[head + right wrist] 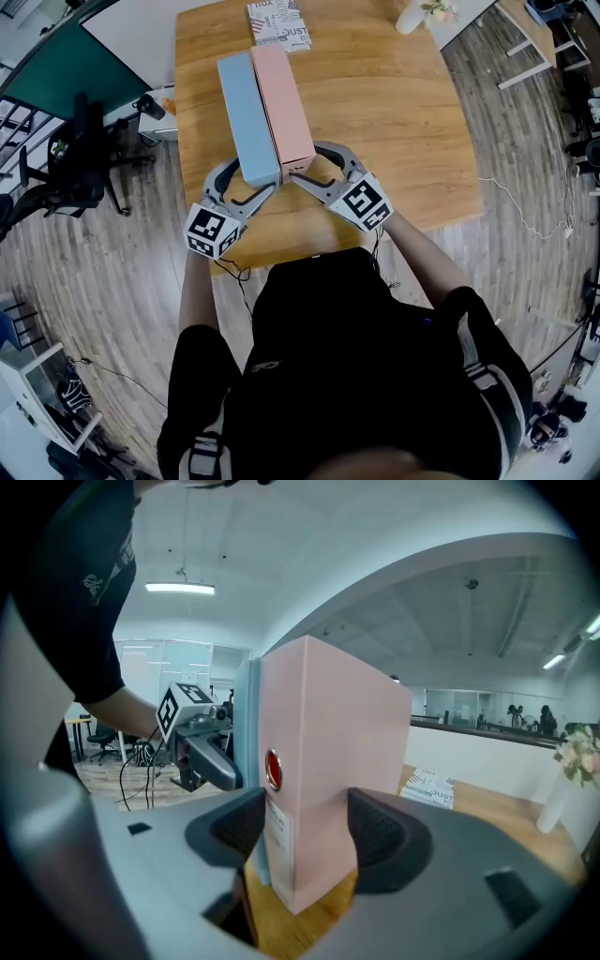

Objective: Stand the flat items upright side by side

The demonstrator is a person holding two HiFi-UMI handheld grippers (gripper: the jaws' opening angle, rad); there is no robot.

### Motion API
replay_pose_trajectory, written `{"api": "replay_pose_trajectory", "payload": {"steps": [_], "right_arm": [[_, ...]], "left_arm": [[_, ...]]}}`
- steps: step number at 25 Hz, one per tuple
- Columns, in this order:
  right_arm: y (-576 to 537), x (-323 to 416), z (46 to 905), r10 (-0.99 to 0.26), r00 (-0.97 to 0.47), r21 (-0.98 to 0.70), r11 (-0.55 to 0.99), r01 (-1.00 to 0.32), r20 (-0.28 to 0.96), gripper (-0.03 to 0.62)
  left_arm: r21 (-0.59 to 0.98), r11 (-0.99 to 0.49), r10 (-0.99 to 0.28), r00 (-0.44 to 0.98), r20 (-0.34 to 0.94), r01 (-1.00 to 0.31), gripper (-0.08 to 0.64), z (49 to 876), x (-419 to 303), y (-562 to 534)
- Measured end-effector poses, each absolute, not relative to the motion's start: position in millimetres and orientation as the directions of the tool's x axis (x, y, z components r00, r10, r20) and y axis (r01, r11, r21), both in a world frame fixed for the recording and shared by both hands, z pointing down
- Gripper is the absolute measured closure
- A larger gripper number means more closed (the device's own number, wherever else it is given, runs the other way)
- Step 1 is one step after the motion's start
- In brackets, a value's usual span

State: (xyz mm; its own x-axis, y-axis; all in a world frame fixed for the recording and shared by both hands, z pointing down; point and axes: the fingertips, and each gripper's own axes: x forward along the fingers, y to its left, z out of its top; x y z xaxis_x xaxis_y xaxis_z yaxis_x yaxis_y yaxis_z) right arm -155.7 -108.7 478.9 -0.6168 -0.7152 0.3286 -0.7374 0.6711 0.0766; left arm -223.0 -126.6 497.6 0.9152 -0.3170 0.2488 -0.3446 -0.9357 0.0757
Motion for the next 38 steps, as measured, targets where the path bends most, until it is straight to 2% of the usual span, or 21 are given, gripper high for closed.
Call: {"api": "replay_pose_trajectory", "payload": {"steps": [8, 12, 21, 23, 25, 29, 33, 35, 38], "right_arm": [[-121, -156, 479, -0.715, -0.620, 0.074, 0.672, -0.737, 0.324, 0.310], [-118, -150, 483, -0.710, -0.624, 0.061, 0.675, -0.736, 0.327, 0.287], [-92, -113, 511, -0.695, -0.617, 0.019, 0.670, -0.742, 0.370, 0.284], [-83, -98, 524, -0.696, -0.596, 0.017, 0.656, -0.755, 0.401, 0.298], [-75, -80, 534, -0.707, -0.567, 0.018, 0.633, -0.774, 0.423, 0.339], [-59, -43, 552, -0.731, -0.483, 0.019, 0.560, -0.828, 0.481, 0.443], [-46, -1, 566, -0.763, -0.391, 0.025, 0.469, -0.883, 0.515, 0.570], [-35, 14, 571, -0.768, -0.360, 0.016, 0.433, -0.901, 0.529, 0.586], [-25, 35, 568, -0.788, -0.308, 0.033, 0.383, -0.923, 0.533, 0.586]], "left_arm": [[0.060, -0.921, -0.360, 0.899, 0.248, -0.385, 0.181, 497, -222, -138], [0.070, -0.899, -0.404, 0.881, 0.247, -0.432, 0.180, 499, -224, -133], [0.221, -0.781, -0.520, 0.805, 0.285, -0.584, 0.186, 529, -242, -89], [0.268, -0.753, -0.520, 0.793, 0.317, -0.601, 0.214, 544, -239, -72], [0.279, -0.744, -0.501, 0.783, 0.369, -0.607, 0.249, 562, -230, -53], [0.265, -0.754, -0.447, 0.764, 0.465, -0.602, 0.366, 589, -191, -27], [0.272, -0.765, -0.424, 0.774, 0.471, -0.584, 0.491, 594, -130, -25], [0.251, -0.774, -0.422, 0.769, 0.481, -0.582, 0.560, 594, -104, -24], [0.247, -0.785, -0.418, 0.779, 0.468, -0.569, 0.562, 586, -66, -32]]}}
